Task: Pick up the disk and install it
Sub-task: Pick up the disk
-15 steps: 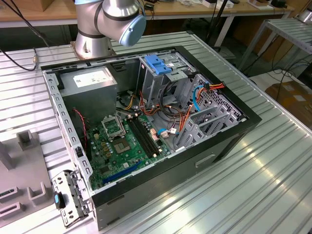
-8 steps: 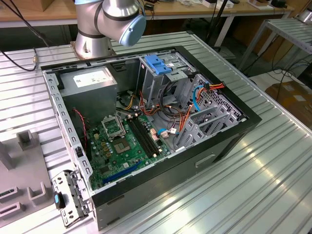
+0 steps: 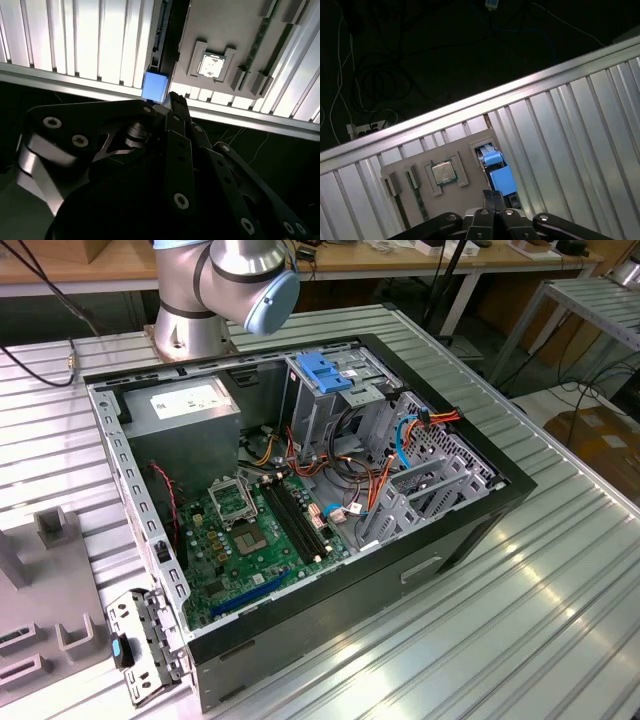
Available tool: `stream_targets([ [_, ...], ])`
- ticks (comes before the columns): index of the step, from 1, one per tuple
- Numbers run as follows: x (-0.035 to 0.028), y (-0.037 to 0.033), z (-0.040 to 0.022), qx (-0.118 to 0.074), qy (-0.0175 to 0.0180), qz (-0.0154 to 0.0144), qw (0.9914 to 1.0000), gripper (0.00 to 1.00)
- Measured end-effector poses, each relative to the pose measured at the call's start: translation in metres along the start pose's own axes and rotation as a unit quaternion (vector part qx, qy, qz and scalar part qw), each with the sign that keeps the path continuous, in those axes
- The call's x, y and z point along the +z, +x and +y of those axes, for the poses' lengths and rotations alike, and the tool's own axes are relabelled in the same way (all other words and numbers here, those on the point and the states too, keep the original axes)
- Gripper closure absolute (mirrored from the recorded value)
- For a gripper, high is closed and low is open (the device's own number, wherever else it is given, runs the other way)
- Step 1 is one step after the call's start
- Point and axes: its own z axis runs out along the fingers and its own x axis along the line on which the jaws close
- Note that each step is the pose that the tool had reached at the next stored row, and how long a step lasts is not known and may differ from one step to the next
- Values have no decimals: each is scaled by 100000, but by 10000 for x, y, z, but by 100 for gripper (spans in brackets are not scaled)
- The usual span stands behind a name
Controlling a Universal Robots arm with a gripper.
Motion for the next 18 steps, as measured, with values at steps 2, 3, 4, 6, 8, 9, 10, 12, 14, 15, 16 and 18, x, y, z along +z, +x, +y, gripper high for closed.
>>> stream_targets([
  [2, 13, -5, 1, -925, 103, -35, 99996, 83],
  [3, 18, -8, 3, -1204, 125, -43, 99993, 83],
  [4, 24, -11, 4, -1478, 136, -52, 99989, 76],
  [6, 42, -18, 6, -2442, 131, -57, 99970, 58],
  [8, 61, -18, 7, -3720, 102, -56, 99931, 52],
  [9, 74, -17, 7, -4564, 89, -61, 99896, 46],
  [10, 82, -17, 7, -5190, 83, -63, 99865, 46],
  [12, 119, -27, 10, -6500, 150, -87, 99788, 46],
  [14, 151, -41, 16, -6608, 186, -71, 99781, 46],
  [15, 180, -64, 24, -6717, 206, -54, 99774, 46],
  [16, 205, -80, 30, -6823, 211, -42, 99767, 46],
  [18, 237, -98, 37, -6967, 211, -7, 99757, 46],
])
